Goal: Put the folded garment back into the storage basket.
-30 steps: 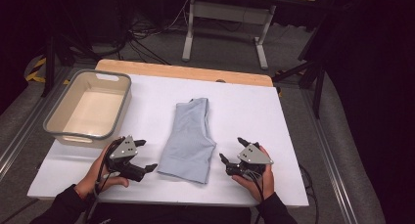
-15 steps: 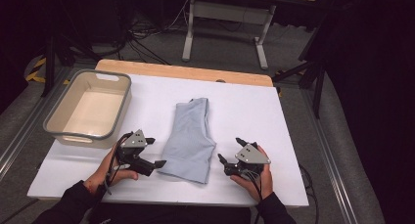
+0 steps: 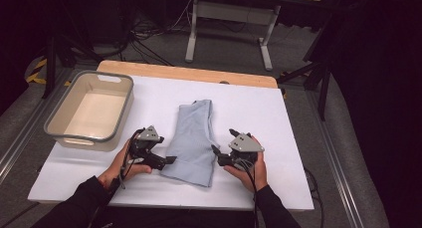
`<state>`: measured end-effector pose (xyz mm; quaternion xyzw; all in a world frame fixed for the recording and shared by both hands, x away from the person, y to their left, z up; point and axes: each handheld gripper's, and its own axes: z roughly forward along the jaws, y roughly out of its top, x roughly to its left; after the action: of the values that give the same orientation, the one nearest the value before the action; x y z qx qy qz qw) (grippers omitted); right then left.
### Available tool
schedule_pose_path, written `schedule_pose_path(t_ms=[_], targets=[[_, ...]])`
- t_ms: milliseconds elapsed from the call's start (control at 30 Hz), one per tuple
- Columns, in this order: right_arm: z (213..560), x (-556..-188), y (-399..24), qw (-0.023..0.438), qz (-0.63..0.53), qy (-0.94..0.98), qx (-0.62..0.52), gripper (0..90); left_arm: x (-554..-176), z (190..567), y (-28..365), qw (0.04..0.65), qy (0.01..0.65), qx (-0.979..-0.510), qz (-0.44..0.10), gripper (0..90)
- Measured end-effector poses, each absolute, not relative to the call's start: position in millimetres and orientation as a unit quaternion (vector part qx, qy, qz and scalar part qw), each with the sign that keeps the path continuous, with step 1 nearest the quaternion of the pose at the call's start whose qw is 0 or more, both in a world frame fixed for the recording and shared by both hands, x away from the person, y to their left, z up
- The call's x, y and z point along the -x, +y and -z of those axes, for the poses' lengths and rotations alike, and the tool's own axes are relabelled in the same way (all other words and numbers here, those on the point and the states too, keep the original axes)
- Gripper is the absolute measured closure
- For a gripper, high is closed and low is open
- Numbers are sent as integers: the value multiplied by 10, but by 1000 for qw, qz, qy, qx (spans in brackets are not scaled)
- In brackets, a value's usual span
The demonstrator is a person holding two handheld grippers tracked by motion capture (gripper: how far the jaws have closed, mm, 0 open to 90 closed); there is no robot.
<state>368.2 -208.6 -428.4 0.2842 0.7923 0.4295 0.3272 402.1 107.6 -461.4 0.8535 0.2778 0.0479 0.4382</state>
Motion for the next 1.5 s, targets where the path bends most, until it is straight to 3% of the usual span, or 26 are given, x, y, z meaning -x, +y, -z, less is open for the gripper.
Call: schedule_pose_path(t_ms=[300,533,767,1033,1233,1267,1500], targets=[[4277,-4083,-1773,270,-427,800,-324,164,-4140,4665,903,417,294,-860,-3,110],[4382,-4345,-1687,237,-412,797,-373,133,-4092,4655,755,411,282,-867,1,117],[4411,-4402,-1674,212,-411,803,-375,132,-4078,4647,743,421,281,-862,2,191],[4377,-4400,-1627,199,-427,804,-363,120,-4083,4646,741,417,286,-863,3,211],[4508,-4518,-1604,184,-395,816,-380,61,-4072,4642,750,421,282,-862,11,308],[4572,-4577,-1616,164,-393,817,-390,33,-4065,4642,751,423,283,-861,14,331],[4605,-4667,-1611,118,-379,829,-394,47,-4014,4627,742,424,273,-863,5,442]])
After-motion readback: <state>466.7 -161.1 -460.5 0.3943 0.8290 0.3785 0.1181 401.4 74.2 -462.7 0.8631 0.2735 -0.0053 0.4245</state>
